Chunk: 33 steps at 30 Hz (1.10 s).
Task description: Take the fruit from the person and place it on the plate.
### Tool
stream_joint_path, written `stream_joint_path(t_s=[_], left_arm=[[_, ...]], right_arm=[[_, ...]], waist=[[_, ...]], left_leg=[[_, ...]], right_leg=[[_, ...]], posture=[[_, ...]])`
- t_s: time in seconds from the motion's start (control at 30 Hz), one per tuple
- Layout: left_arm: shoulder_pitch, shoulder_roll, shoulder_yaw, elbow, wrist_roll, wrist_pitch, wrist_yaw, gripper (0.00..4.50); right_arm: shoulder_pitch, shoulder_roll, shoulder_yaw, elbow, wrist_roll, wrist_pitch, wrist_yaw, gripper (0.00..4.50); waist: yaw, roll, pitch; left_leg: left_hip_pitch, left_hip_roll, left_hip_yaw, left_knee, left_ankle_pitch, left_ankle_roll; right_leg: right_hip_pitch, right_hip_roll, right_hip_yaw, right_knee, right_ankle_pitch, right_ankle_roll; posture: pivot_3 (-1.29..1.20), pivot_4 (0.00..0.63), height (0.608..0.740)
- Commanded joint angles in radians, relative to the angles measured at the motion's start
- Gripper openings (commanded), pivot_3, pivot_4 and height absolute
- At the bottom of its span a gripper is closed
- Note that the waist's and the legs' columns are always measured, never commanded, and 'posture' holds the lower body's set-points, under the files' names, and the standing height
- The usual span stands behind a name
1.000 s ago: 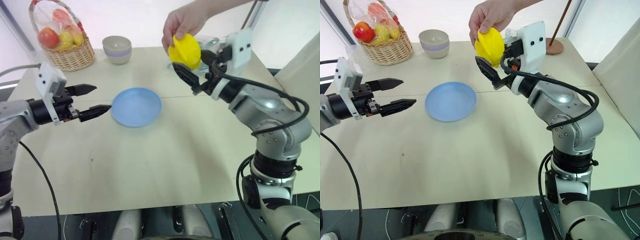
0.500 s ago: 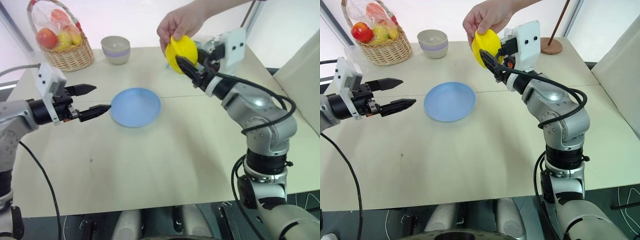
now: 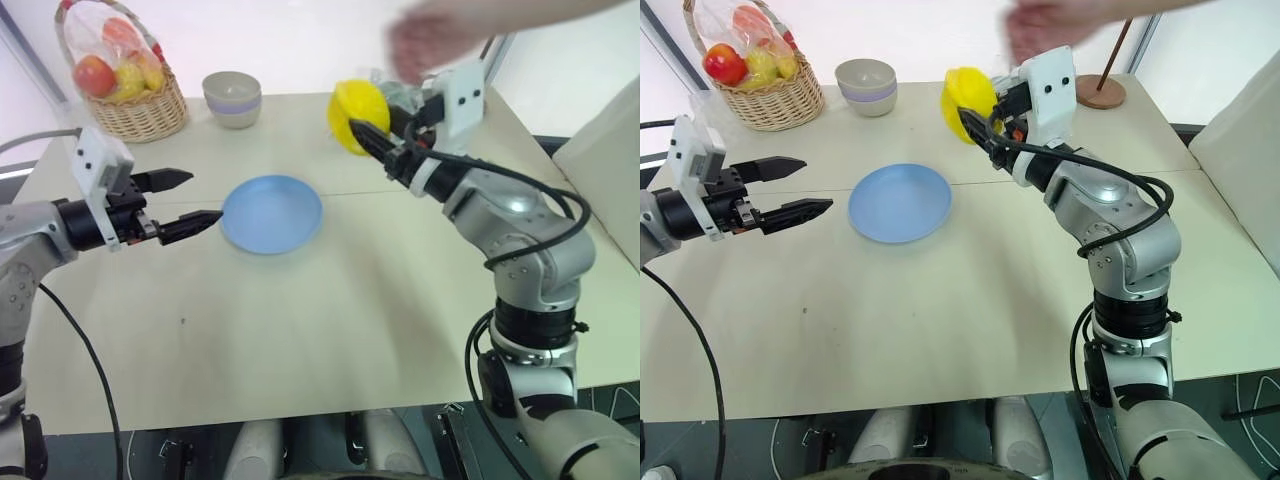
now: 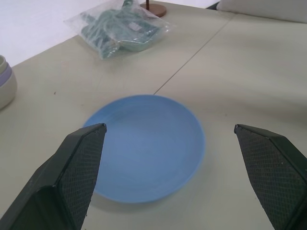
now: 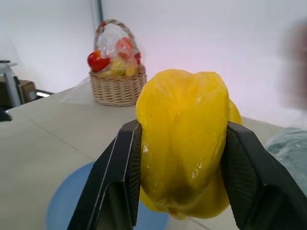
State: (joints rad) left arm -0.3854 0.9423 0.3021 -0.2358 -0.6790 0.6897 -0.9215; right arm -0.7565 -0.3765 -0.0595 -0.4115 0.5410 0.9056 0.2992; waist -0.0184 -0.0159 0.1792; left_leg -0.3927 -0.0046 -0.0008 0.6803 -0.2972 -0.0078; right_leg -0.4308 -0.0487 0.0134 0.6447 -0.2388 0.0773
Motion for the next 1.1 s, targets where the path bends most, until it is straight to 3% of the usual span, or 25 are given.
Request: stream_joint_path(t_s=[0.03,0.27,0.47,0.83,1.1], left_arm=[[0.004,0.015,0.049,-0.014,-0.011,-0.007,-0.003,4.5],[0.066,0.051,0.089,-0.041,-0.027,0.025,-0.029,4.5],[0.149,0.116,0.113,-0.073,-0.041,0.064,-0.09,4.5],[0.252,0.189,0.119,-0.076,0.041,0.031,-0.121,4.5],[0.257,0.18,0.092,-0.06,0.094,-0.009,-0.118,4.5]], right_arm=[[0.004,-0.044,0.013,-0.071,0.05,0.01,0.084,1.75],[0.035,0.019,0.173,0.043,-0.001,-0.08,0.173,1.75],[0.006,0.148,0.316,0.324,-0.136,-0.287,0.248,1.75],[-0.111,0.34,0.306,0.735,-0.273,-0.559,0.266,1.75],[-0.115,0.376,0.306,0.898,-0.353,-0.671,0.276,1.75]], waist=[[0.0,0.0,0.0],[-0.009,0.0,0.0],[-0.018,0.001,0.001],[-0.027,0.001,0.002],[-0.027,0.001,0.002]], left_leg=[[0.0,0.0,0.0,0.0,0.0,0.0],[0.0,0.001,0.0,-0.001,0.0,0.0],[0.0,0.0,0.0,-0.001,0.0,0.0],[0.0,0.0,0.0,-0.004,0.0,-0.001],[0.0,-0.004,0.0,-0.015,0.004,-0.008]], right_leg=[[0.0,0.0,0.0,0.0,0.0,0.0],[0.0,0.001,0.0,0.0,0.0,0.0],[-0.001,0.0,0.0,0.0,-0.001,-0.002],[-0.003,-0.001,0.0,0.001,-0.001,-0.002],[-0.008,-0.007,0.0,0.0,-0.001,-0.003]], posture=[[0.0,0.15,0.74],[0.0,0.15,0.74],[0.0,0.15,0.74],[0.0,0.15,0.74],[0.0,0.15,0.74]])
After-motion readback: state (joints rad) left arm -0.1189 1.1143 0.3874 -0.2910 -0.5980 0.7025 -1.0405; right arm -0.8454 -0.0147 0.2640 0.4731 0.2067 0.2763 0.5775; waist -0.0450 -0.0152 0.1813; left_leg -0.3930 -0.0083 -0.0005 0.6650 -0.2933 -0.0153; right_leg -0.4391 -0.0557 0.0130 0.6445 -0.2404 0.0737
